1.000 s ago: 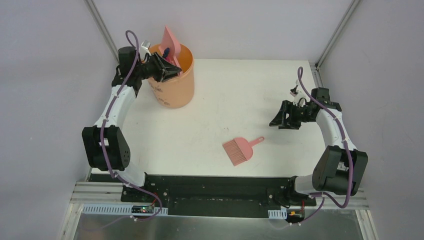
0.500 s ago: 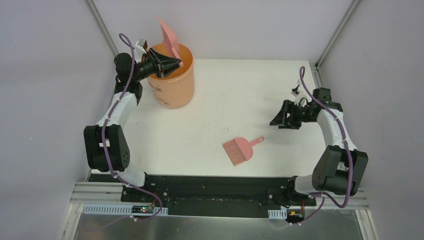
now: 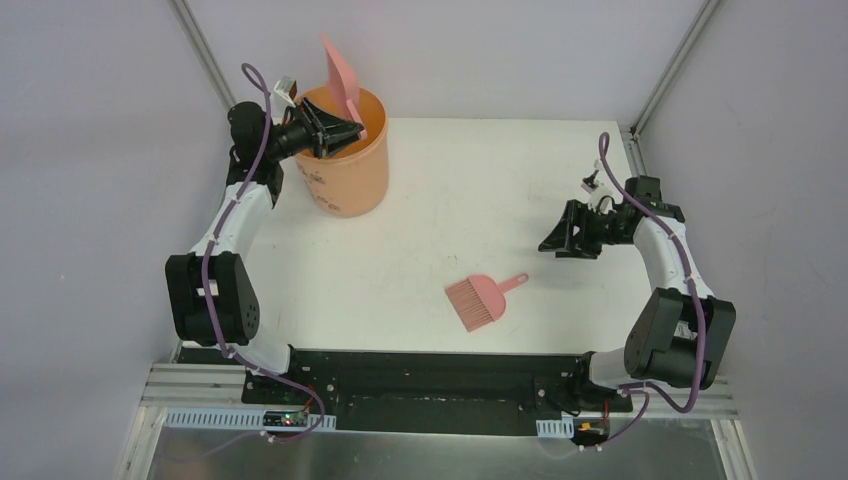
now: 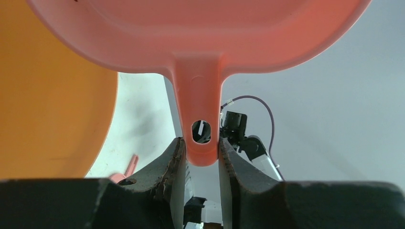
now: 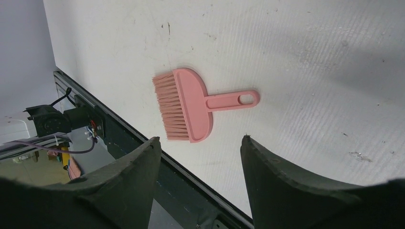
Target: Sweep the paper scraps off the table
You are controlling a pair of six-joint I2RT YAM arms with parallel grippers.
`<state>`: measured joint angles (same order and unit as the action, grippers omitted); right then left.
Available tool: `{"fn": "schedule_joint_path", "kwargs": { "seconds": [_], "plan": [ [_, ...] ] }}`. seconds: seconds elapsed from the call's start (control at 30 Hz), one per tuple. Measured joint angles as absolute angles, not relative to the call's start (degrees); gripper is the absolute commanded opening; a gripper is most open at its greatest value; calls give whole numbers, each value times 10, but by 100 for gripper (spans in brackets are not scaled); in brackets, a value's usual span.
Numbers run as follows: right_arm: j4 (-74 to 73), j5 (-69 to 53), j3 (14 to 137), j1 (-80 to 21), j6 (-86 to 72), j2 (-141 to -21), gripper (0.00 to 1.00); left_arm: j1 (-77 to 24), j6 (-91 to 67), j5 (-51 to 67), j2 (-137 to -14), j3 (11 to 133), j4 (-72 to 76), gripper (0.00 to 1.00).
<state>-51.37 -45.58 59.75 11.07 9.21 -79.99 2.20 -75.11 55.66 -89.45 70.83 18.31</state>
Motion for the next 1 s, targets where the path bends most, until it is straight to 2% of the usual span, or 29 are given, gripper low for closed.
{"fn": "schedule_joint_path", "kwargs": {
  "seconds": [0.4, 0.53, 0.73, 1.0],
  "plan": [
    [-520, -459, 597, 111, 94, -814, 64, 10, -659, 557, -883, 739, 87, 0],
    [-522, -459, 597, 111, 95, -814, 64, -21, -554, 531, -858, 770, -47, 0],
    [-523, -459, 597, 111, 95, -814, 64, -142, -354, 427, -797, 841, -276, 0],
    [-524, -456, 597, 111, 95, -814, 64, -215, -222, 342, -706, 769, -448, 0]
  ]
}}
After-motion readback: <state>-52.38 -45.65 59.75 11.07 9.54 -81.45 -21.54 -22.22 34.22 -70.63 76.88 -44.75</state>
